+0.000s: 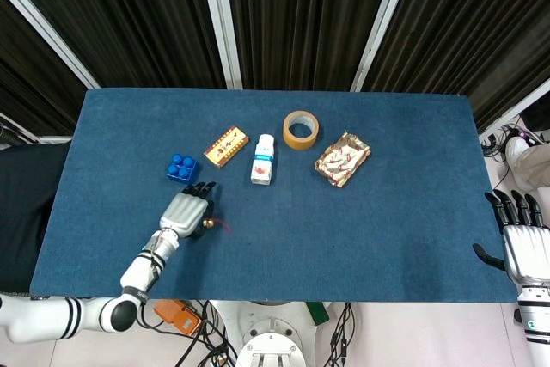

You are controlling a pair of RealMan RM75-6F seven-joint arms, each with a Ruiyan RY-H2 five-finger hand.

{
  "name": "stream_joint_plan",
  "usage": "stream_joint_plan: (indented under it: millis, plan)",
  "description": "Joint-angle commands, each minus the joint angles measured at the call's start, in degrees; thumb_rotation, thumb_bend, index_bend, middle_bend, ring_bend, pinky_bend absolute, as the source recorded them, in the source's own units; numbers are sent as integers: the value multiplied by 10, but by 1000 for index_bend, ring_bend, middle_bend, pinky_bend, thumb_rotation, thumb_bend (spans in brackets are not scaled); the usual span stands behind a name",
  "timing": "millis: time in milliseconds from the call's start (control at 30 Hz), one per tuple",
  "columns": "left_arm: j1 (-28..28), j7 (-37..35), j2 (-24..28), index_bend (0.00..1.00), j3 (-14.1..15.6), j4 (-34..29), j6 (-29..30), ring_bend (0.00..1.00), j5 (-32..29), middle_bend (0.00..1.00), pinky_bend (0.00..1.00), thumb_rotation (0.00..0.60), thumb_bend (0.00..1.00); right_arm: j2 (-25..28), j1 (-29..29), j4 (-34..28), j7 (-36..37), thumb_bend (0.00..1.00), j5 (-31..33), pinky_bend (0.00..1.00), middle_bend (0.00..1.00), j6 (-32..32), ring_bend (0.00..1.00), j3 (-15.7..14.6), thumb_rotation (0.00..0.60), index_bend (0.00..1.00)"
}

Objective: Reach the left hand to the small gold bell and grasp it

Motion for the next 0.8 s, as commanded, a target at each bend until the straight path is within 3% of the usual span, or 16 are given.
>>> stream_joint_plan:
  millis: [33, 467, 800]
  plan:
    - [-4, 12, 15, 532, -1, -22, 14, 0, -2, 27, 129, 600, 346, 0, 0, 0, 2, 305, 0, 0, 157, 0, 77, 0, 600, 163]
    - [-40, 164, 179, 532, -36, -285, 140, 0, -21, 27, 154, 600, 345, 0, 0, -2, 1, 305, -1, 0, 157, 0, 78, -2, 600, 163]
    - [-88, 259, 241, 532, -66, -394, 201, 0, -97, 31, 184, 600, 344, 1, 1, -2, 3, 304, -2, 0, 157, -2, 78, -2, 600, 163]
